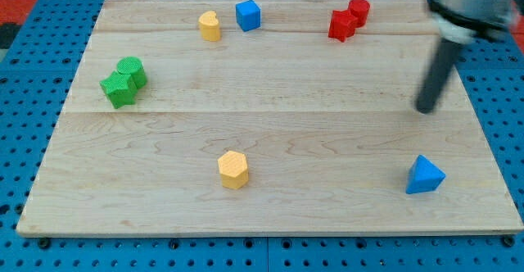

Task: Push the triangle into the heart

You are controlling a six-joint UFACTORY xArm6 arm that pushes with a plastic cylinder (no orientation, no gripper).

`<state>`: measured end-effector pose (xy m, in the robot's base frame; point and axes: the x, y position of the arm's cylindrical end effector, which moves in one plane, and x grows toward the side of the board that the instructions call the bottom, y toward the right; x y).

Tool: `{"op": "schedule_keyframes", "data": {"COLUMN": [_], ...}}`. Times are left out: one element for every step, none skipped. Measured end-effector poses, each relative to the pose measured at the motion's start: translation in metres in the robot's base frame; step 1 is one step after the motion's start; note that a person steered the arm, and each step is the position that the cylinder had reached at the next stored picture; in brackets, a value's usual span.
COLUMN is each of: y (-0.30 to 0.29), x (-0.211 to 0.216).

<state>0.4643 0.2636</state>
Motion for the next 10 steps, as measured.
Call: {"op": "schedule_keyframes", "data": {"y": [0.007,-0.038,-0.117,-0.158,-0.191,-0.186,-0.239,-0.291,-0.344,-0.360], "x": [0.092,0.105,0.090,0.047,0.028,0.057,0.039,-0.002,-0.004,-0.040]}}
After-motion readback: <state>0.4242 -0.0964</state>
